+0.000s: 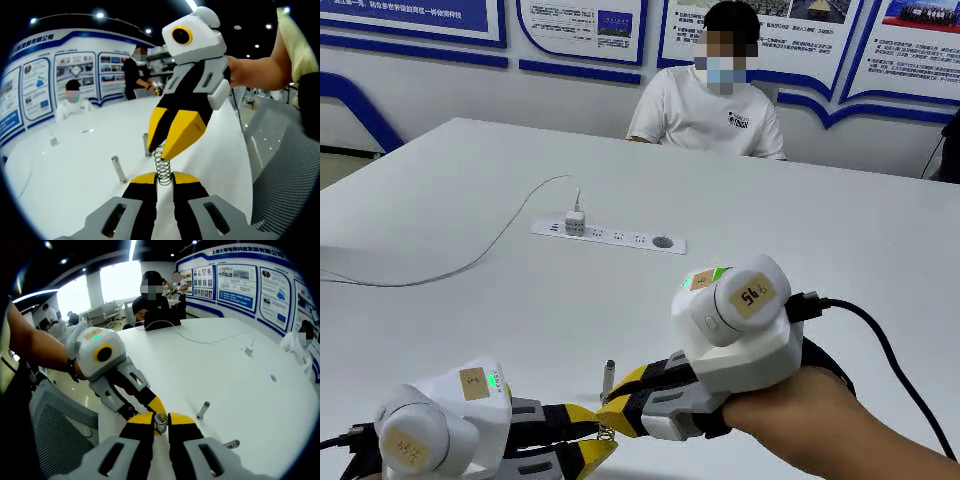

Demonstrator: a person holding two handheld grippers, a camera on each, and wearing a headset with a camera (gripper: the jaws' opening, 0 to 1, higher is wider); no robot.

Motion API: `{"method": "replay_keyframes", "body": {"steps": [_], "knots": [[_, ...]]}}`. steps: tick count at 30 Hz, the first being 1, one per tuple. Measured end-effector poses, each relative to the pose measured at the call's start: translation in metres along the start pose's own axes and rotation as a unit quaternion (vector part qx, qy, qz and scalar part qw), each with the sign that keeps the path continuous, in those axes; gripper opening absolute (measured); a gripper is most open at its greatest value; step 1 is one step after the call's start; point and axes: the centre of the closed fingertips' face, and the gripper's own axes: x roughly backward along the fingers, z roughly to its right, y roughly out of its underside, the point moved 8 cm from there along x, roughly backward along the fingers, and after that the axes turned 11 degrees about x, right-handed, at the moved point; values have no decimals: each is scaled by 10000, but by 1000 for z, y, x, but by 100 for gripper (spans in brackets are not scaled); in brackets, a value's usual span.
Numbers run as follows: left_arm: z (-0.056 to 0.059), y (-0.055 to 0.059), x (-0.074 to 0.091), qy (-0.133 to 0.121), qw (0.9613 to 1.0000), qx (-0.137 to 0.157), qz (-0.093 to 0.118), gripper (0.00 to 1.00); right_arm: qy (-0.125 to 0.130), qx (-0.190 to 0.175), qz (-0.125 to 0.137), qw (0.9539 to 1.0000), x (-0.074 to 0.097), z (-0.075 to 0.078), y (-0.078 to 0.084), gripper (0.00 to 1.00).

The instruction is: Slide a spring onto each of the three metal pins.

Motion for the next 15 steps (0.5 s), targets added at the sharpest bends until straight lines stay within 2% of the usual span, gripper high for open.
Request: {"method": "replay_keyframes", "body": {"steps": [5,8,15], "knots": [[-1,0,0,-2,10000,62,5,11,16,240,38,9997,-1,-2,0,12],[-3,-1,1,-18,9999,106,52,11,41,314,-29,9995,-2,-2,3,13],[-4,-1,1,-18,9999,131,48,11,94,313,66,9994,-1,-1,1,14]]}}
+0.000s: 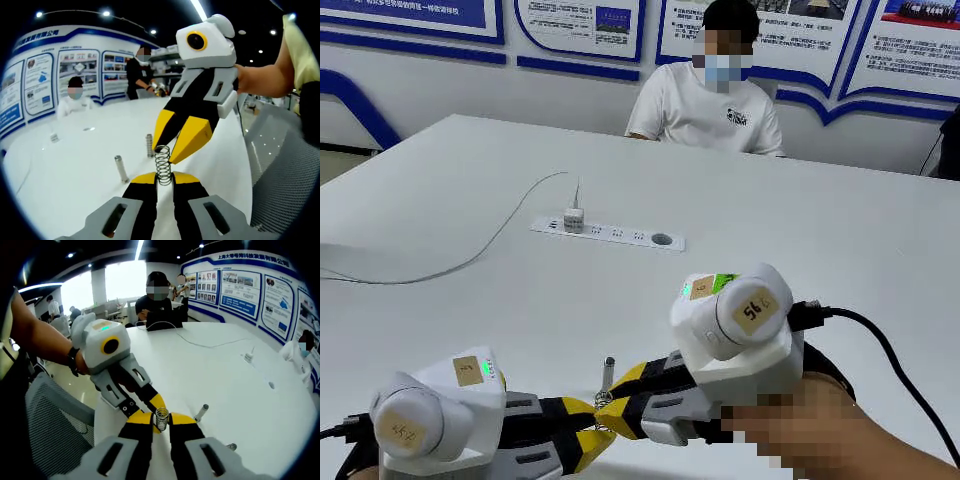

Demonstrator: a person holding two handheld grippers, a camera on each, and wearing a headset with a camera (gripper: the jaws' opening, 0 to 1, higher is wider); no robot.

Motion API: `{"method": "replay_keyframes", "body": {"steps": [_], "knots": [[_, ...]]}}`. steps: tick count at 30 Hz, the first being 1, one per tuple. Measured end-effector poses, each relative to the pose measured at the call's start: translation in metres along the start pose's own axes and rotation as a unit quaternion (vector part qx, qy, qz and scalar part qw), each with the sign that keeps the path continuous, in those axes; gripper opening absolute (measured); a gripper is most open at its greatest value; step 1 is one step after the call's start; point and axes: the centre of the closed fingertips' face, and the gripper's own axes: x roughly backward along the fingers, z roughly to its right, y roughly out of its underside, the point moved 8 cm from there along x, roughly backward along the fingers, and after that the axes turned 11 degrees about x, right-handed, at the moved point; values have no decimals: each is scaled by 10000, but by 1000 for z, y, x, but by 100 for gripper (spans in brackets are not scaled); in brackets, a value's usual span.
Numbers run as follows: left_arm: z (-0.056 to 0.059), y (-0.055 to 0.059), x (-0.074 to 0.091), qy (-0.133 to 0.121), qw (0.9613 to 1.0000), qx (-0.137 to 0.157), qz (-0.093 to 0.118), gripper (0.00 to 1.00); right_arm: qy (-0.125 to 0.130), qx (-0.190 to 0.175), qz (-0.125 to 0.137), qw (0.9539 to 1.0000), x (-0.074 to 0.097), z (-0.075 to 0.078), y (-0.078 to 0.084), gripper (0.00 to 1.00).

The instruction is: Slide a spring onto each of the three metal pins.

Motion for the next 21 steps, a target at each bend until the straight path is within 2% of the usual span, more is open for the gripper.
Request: {"method": "replay_keyframes", "body": {"steps": [12,21], "knots": [[1,-2,0,21,10000,18,18,11,82,58,63,9999,-3,1,-1,12],[0,-3,1,22,9998,-209,38,12,135,27,131,9998,-1,2,-3,12]]}}
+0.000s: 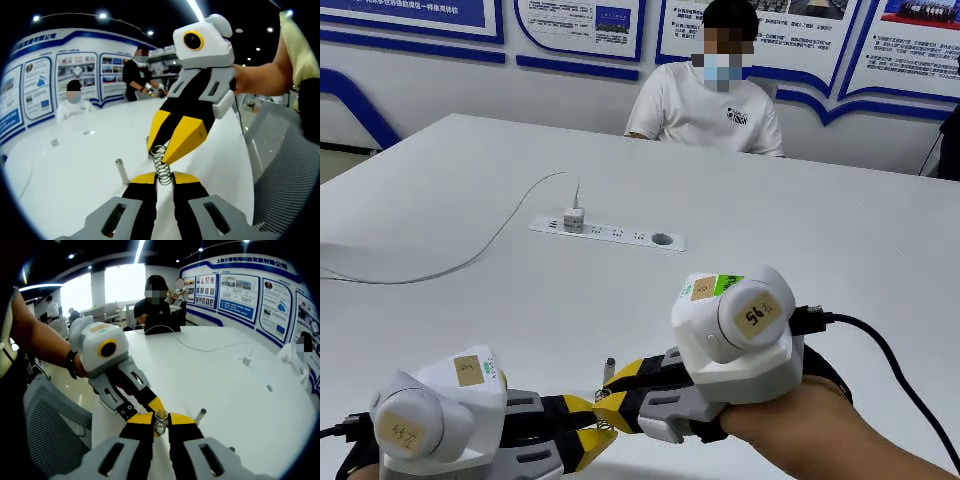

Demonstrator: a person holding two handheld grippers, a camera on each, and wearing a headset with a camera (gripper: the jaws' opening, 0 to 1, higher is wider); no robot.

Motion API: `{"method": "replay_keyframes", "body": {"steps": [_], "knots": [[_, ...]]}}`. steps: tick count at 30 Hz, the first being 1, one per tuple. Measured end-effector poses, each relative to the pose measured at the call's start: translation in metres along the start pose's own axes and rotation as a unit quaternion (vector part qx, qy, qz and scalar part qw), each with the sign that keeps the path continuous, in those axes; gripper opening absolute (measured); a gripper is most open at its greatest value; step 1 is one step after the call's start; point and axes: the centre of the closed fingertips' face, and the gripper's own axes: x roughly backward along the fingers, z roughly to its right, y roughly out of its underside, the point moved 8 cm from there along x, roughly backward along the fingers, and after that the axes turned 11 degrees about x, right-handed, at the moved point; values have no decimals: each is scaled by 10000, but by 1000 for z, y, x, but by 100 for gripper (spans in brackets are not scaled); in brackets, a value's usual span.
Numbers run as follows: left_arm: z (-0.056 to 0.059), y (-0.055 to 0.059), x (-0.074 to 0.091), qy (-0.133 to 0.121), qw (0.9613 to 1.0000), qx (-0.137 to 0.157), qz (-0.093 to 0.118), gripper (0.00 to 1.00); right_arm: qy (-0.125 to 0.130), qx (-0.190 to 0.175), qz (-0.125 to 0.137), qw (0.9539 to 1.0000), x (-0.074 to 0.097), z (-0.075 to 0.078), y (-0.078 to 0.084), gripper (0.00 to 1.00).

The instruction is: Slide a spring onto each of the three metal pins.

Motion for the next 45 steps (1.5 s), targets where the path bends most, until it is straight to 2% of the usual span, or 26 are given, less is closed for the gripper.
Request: {"method": "replay_keyframes", "body": {"steps": [8,24,45], "knots": [[1,-2,0,12,10000,39,-26,25,68,-26,108,9999,2,3,-4,12],[-6,-1,7,-270,9994,220,-30,50,217,-113,210,9995,8,11,-7,12],[-13,4,7,-390,9988,288,8,65,505,-195,325,9980,14,28,-12,12]]}}
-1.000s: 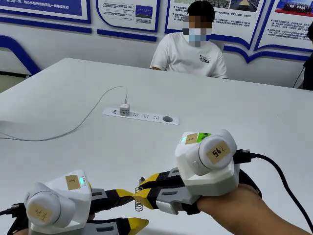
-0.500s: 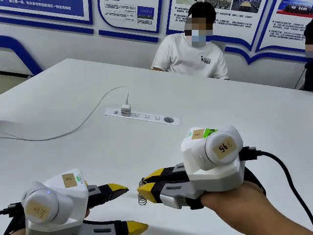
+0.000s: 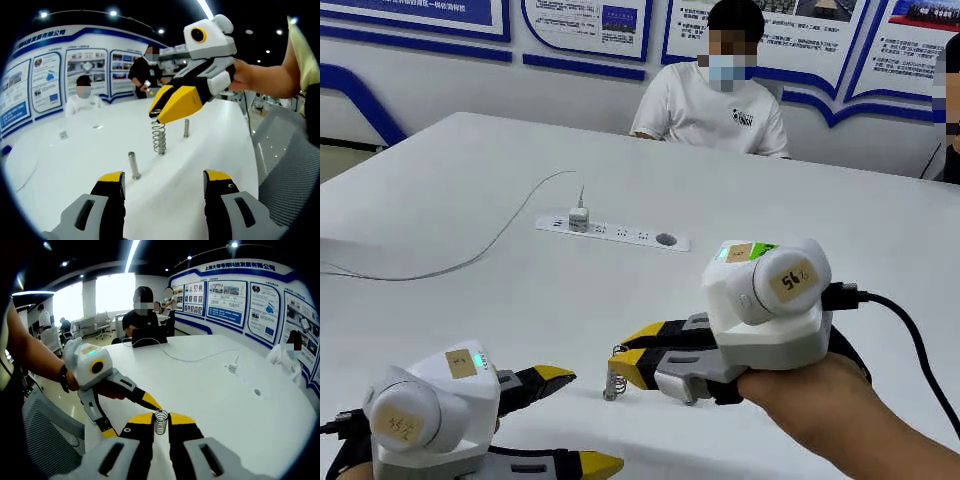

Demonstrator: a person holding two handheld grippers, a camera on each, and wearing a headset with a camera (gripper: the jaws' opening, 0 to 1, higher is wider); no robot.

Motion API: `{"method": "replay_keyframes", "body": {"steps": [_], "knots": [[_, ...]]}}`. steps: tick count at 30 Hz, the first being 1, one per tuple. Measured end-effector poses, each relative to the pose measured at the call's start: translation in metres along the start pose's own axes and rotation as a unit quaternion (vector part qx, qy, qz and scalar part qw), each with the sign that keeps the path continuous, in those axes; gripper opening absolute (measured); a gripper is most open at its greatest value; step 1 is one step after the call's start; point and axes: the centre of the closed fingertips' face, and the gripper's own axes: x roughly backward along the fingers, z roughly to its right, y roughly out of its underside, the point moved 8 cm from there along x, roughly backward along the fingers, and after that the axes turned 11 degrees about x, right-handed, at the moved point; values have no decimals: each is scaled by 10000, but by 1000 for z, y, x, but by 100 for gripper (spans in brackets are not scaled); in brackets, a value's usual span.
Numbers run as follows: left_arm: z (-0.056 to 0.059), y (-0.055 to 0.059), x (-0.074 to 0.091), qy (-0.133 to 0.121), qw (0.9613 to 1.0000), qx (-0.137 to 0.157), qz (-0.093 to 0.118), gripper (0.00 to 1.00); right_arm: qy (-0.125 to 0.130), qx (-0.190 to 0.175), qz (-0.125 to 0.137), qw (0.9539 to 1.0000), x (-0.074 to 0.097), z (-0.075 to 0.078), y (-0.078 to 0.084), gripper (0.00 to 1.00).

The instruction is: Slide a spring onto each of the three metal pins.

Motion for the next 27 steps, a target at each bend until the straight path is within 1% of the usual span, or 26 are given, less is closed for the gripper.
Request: {"method": "replay_keyframes", "body": {"steps": [8,19,23,27], "knots": [[-1,0,0,0,10000,17,10,66,156,-7,80,9998,-1,9,-4,12],[-3,2,1,-19,10000,38,6,68,431,55,143,9990,-9,23,-1,12],[-3,2,1,-22,10000,29,7,68,459,61,171,9988,-14,27,0,12],[-3,2,-1,-6,10000,21,6,68,485,88,120,9987,-19,30,4,12]]}}
